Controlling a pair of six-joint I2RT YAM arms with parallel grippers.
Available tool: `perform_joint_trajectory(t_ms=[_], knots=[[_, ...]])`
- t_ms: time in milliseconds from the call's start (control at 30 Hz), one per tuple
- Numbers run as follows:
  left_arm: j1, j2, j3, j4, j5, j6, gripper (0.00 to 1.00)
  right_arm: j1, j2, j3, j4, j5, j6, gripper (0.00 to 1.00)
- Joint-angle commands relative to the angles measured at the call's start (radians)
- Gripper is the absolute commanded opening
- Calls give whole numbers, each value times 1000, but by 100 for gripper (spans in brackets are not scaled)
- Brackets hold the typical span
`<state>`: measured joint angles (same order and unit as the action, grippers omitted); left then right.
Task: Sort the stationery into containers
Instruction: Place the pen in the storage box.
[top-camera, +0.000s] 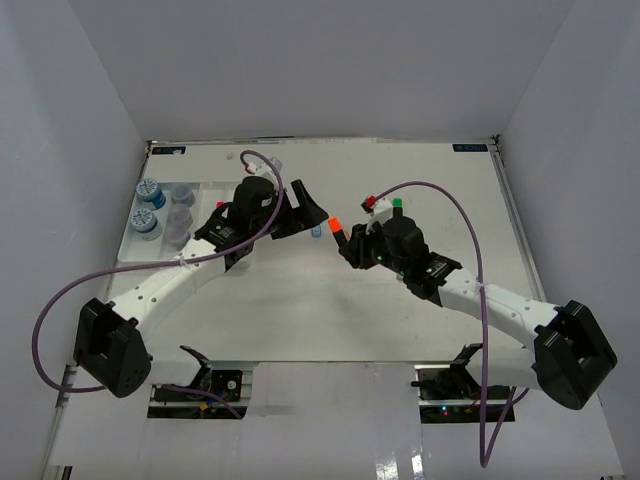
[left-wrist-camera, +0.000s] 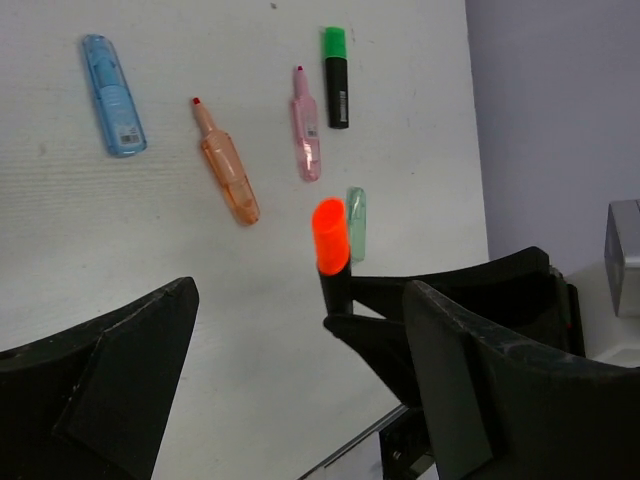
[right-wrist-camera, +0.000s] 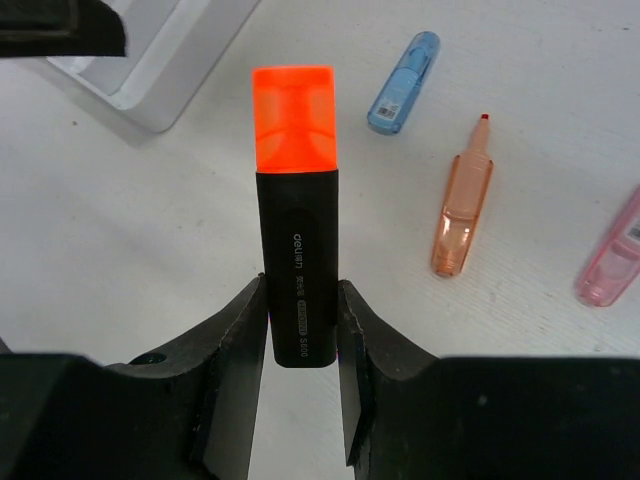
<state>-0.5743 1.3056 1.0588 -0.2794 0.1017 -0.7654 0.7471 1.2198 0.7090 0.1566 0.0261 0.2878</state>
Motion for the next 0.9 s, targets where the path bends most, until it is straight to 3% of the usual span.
perform_joint_trajectory(t_ms=[0,367,467,500,667,767,833,867], knots=[[-65,27,40,58,-77,-52,93,24,-17,-2,115,-15,63,32],[-160,126,75,69,-146,-57,72,41,-11,-19,190,-84,146,36],[-165,126,72,75,-151,-52,58,41,-11,-32,205,-87,165,36],[-167,124,70,77,-152,-52,48,43,-11,-37,211,-87,168,36],[-167,121,67,77,-166,-31,15,43,-5,-49,216,-87,171,41],[-167,119,66,71,-174,-15,8,43,-2,-54,216,-83,171,48],[-167,116,67,59,-189,-3,7,41,0,-55,209,-78,168,57],[-167,116,75,39,-216,9,7,43,3,-54,195,-78,160,67]])
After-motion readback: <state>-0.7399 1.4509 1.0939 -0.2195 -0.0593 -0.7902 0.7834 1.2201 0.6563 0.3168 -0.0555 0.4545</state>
